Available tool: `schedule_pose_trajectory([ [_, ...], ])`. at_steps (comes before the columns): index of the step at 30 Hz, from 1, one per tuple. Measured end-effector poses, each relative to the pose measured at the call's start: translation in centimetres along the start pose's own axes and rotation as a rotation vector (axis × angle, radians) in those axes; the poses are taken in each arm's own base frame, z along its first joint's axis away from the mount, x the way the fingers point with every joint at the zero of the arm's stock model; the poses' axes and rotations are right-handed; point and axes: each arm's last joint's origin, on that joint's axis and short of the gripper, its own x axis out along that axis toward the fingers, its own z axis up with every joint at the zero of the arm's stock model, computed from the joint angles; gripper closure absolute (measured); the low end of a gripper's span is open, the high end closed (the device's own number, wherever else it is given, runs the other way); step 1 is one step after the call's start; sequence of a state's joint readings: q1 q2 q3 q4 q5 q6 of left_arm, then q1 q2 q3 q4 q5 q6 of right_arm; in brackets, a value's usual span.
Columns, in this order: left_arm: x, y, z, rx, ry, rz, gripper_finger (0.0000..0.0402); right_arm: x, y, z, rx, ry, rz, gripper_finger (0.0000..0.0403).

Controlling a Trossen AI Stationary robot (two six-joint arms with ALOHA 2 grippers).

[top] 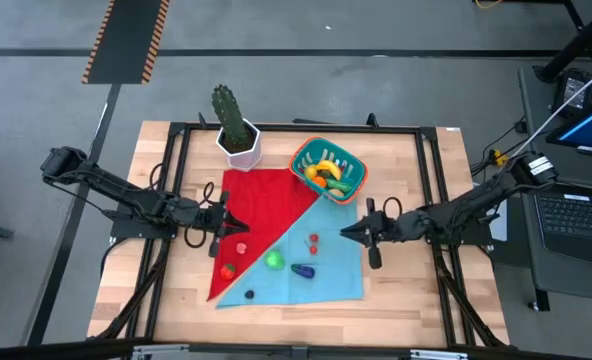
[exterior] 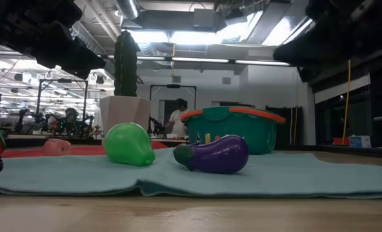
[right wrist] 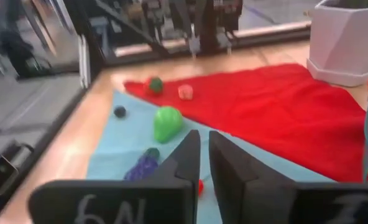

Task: Pick and placing Produce into tupperware
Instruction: Put the red raspberry into the blue basket

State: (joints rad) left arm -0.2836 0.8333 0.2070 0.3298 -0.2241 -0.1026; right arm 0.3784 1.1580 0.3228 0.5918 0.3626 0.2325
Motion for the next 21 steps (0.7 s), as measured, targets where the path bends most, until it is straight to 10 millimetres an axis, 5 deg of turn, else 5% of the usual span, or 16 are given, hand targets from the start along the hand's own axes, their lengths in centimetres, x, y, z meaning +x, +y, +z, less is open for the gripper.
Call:
schedule_pose_trajectory([
  [13,0.0,0.0,0.0,0.0,0.0,0.0,0.0351,2.0,-0.1,4.4,-0.086,0.275,-0.134,0.0228],
  [21,0.0,0.0,-0.1,0.002,0.007,0.001,0.0343,5.1,-0.5,5.0,-0.137,0.407,-0.11,0.0209],
])
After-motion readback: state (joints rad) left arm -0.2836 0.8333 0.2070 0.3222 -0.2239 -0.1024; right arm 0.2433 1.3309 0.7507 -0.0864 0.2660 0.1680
